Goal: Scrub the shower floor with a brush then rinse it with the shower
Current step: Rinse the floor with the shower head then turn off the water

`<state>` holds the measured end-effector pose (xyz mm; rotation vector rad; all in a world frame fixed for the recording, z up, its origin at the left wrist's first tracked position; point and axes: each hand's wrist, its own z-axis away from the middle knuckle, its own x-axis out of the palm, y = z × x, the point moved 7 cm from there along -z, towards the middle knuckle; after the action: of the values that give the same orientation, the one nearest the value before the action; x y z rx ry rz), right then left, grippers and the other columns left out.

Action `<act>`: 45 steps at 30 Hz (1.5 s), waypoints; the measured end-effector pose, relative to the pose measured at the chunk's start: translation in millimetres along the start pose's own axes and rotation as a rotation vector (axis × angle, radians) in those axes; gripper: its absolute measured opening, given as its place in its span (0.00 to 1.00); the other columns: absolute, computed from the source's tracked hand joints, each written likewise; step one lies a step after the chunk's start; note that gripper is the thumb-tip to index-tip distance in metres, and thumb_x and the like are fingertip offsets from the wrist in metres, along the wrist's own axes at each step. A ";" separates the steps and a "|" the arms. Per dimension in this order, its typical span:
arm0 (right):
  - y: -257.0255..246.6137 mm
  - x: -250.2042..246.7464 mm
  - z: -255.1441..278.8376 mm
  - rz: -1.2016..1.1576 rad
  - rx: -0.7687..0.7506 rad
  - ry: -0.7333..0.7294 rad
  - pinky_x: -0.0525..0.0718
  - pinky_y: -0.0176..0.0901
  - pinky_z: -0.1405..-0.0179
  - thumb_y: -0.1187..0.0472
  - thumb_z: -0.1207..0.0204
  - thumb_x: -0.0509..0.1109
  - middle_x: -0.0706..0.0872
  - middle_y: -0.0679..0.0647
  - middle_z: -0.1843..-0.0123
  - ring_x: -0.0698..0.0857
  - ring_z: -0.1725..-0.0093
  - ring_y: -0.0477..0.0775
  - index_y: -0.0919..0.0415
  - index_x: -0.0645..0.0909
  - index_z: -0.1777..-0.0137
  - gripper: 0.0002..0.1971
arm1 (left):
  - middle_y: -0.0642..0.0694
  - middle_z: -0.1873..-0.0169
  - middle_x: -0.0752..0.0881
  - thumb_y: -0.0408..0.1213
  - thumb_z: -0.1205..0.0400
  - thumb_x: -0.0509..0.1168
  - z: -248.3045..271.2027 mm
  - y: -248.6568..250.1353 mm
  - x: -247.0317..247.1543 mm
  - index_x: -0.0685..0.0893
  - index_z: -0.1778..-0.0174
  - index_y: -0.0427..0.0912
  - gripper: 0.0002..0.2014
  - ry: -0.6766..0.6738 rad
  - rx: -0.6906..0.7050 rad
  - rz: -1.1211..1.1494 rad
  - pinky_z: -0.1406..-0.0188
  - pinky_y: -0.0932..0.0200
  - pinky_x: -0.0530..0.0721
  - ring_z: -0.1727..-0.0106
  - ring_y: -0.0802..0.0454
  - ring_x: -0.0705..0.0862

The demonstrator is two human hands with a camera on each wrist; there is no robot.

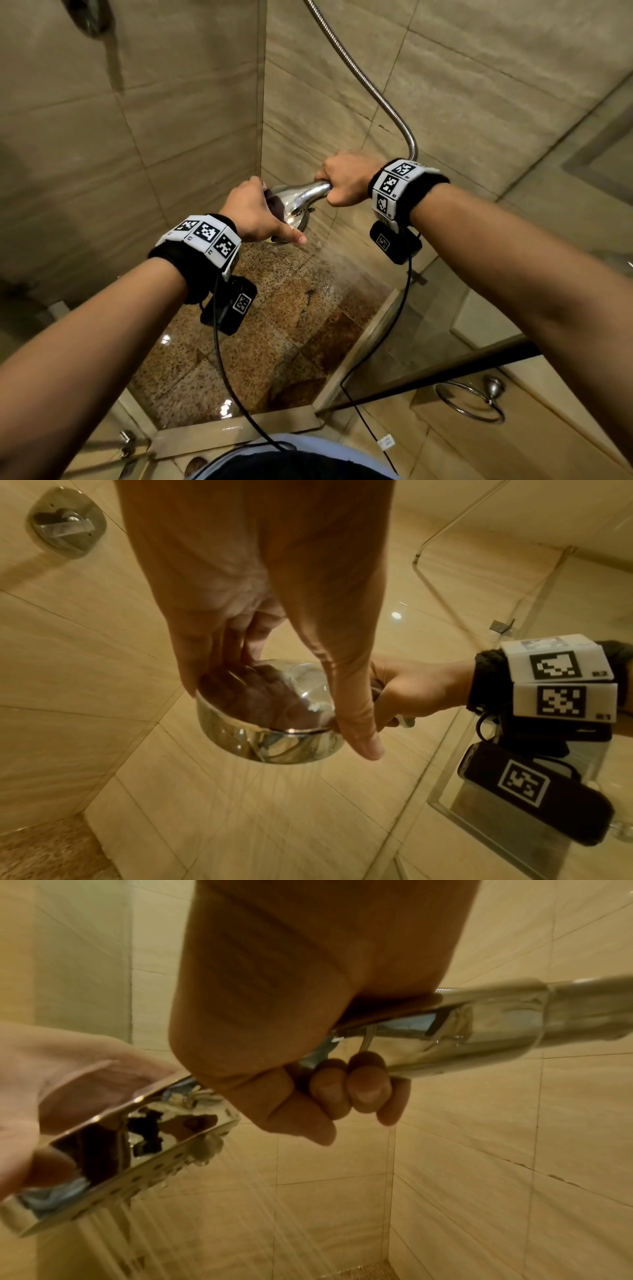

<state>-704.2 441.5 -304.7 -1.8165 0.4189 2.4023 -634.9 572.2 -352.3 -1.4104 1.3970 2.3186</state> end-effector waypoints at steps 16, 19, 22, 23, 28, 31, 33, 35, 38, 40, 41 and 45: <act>0.9 4.4 3.0 0.053 0.022 -0.013 0.72 0.40 0.68 0.61 0.32 0.64 0.77 0.50 0.70 0.79 0.64 0.58 0.53 0.76 0.62 0.02 | 0.45 0.42 0.81 0.58 0.57 0.85 -0.1 -0.9 4.1 0.73 0.37 0.39 0.54 0.012 0.017 0.000 0.46 0.56 0.78 0.42 0.48 0.79; 3.6 3.8 5.7 0.043 0.043 -0.011 0.75 0.42 0.65 0.62 0.32 0.64 0.77 0.50 0.70 0.80 0.63 0.57 0.53 0.77 0.63 0.03 | 0.44 0.40 0.79 0.61 0.58 0.83 -1.1 3.0 5.7 0.72 0.33 0.41 0.58 0.005 0.050 -0.013 0.42 0.54 0.79 0.40 0.47 0.78; 5.7 3.9 7.1 0.016 0.070 -0.014 0.77 0.43 0.63 0.62 0.32 0.64 0.77 0.49 0.70 0.82 0.61 0.58 0.53 0.78 0.62 0.03 | 0.44 0.40 0.76 0.60 0.56 0.83 -1.4 6.3 7.3 0.72 0.31 0.43 0.57 0.016 0.077 -0.034 0.40 0.56 0.76 0.40 0.48 0.76; 6.2 3.8 7.6 0.006 0.071 -0.018 0.78 0.43 0.62 0.62 0.32 0.64 0.78 0.49 0.70 0.83 0.60 0.59 0.53 0.78 0.62 0.03 | 0.44 0.40 0.76 0.60 0.55 0.84 -1.4 7.0 8.0 0.73 0.31 0.43 0.56 0.021 0.080 -0.034 0.40 0.57 0.75 0.40 0.48 0.75; 7.9 -2.8 14.4 0.082 0.049 0.005 0.70 0.41 0.63 0.60 0.30 0.64 0.82 0.51 0.63 0.83 0.56 0.58 0.51 0.79 0.58 0.04 | 0.45 0.41 0.73 0.56 0.56 0.85 -3.6 11.8 10.8 0.72 0.33 0.43 0.55 0.039 0.084 0.009 0.40 0.57 0.76 0.42 0.50 0.75; 7.8 -4.9 17.3 0.114 0.051 0.035 0.71 0.43 0.61 0.59 0.30 0.64 0.81 0.51 0.62 0.83 0.53 0.59 0.52 0.82 0.54 0.07 | 0.45 0.42 0.73 0.56 0.57 0.85 -5.2 14.0 11.6 0.72 0.34 0.44 0.55 0.059 0.091 0.004 0.38 0.55 0.77 0.39 0.48 0.75; 7.8 -4.9 18.2 0.115 0.050 0.050 0.76 0.44 0.58 0.59 0.30 0.64 0.82 0.52 0.61 0.84 0.51 0.60 0.52 0.83 0.51 0.09 | 0.45 0.42 0.73 0.57 0.57 0.85 -5.8 14.9 11.5 0.72 0.35 0.43 0.55 0.072 0.097 -0.004 0.37 0.54 0.78 0.39 0.47 0.75; 7.7 -4.6 18.5 0.117 0.043 0.067 0.78 0.45 0.57 0.58 0.30 0.64 0.84 0.53 0.59 0.84 0.50 0.61 0.52 0.83 0.51 0.10 | 0.44 0.42 0.73 0.57 0.58 0.85 -6.1 15.3 11.6 0.72 0.35 0.44 0.55 0.079 0.101 -0.005 0.36 0.52 0.79 0.39 0.47 0.75; 6.9 -3.9 18.2 0.118 0.028 0.089 0.73 0.43 0.59 0.58 0.30 0.65 0.86 0.54 0.56 0.84 0.50 0.61 0.52 0.83 0.50 0.10 | 0.44 0.41 0.73 0.57 0.57 0.85 -5.4 14.2 10.6 0.72 0.36 0.44 0.54 0.082 0.107 -0.011 0.35 0.50 0.78 0.38 0.46 0.74; 5.9 -4.1 18.2 0.117 0.021 0.106 0.72 0.43 0.59 0.59 0.30 0.65 0.85 0.53 0.57 0.84 0.50 0.60 0.52 0.83 0.50 0.10 | 0.44 0.41 0.72 0.57 0.56 0.85 -5.2 12.7 9.1 0.72 0.35 0.44 0.54 0.083 0.111 -0.017 0.35 0.50 0.78 0.37 0.45 0.73; 5.3 -3.8 18.0 0.105 0.020 0.110 0.71 0.43 0.60 0.59 0.30 0.65 0.84 0.52 0.58 0.83 0.51 0.59 0.52 0.83 0.50 0.10 | 0.43 0.40 0.71 0.57 0.56 0.85 -4.7 11.7 7.3 0.71 0.35 0.44 0.54 0.086 0.113 -0.023 0.34 0.49 0.78 0.37 0.45 0.73; 1.3 -0.6 15.1 0.021 0.020 0.119 0.69 0.42 0.63 0.62 0.29 0.64 0.77 0.47 0.65 0.78 0.56 0.54 0.52 0.81 0.52 0.09 | 0.43 0.39 0.70 0.56 0.54 0.85 -3.1 8.2 -2.7 0.71 0.33 0.44 0.54 0.099 0.126 -0.074 0.34 0.49 0.76 0.34 0.44 0.70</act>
<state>-718.4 444.4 -300.1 -1.9624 0.4741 2.3022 -635.4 566.2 -345.4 -1.5307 1.4610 2.1035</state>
